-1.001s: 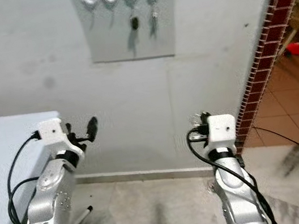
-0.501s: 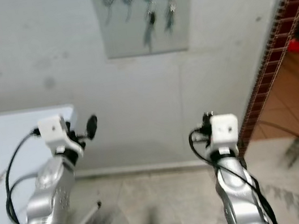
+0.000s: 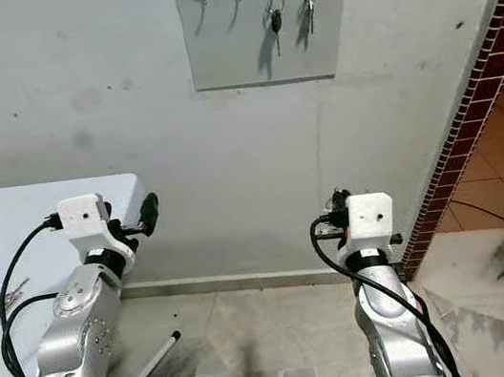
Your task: Hang keys on a hook
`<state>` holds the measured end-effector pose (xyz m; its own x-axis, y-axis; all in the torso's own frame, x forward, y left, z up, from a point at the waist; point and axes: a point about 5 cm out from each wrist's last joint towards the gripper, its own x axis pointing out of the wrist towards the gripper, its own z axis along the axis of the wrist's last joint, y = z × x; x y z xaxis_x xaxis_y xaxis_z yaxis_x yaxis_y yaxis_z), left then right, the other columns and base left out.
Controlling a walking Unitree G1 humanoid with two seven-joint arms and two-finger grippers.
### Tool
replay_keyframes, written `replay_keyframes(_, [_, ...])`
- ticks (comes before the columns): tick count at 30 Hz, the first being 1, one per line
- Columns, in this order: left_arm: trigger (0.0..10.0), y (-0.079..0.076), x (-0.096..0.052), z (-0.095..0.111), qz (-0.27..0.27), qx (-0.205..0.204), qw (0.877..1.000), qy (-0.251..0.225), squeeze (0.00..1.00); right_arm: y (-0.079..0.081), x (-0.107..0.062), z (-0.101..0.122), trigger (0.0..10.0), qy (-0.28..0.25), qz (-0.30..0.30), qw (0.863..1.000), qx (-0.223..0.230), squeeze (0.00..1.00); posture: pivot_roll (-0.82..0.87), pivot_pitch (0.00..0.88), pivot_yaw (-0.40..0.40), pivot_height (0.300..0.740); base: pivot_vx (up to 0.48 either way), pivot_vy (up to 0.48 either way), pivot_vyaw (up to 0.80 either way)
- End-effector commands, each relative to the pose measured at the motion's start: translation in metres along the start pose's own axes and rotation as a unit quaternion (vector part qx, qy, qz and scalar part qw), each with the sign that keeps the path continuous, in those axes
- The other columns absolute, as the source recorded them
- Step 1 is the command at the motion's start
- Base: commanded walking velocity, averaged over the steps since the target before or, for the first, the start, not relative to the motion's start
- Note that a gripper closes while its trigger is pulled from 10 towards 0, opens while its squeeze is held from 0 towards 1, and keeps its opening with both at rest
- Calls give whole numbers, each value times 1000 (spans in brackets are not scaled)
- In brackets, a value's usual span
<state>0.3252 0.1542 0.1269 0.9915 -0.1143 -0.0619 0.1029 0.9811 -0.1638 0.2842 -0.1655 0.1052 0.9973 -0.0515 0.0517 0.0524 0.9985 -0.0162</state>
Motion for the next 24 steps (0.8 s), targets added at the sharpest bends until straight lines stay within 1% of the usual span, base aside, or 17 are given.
replay_keyframes(1, [10000,2,-1,5,-4,6,1000,-9,0,1,1,6,10000,-13,2,1000,3,0,-13,0,24,740,285,0,0])
replay_keyframes(24, [10000,1,-1,8,-7,5,1000,-12,0,3,4,7,10000,-13,7,1000,3,0,-7,0,17,740,311,0,0])
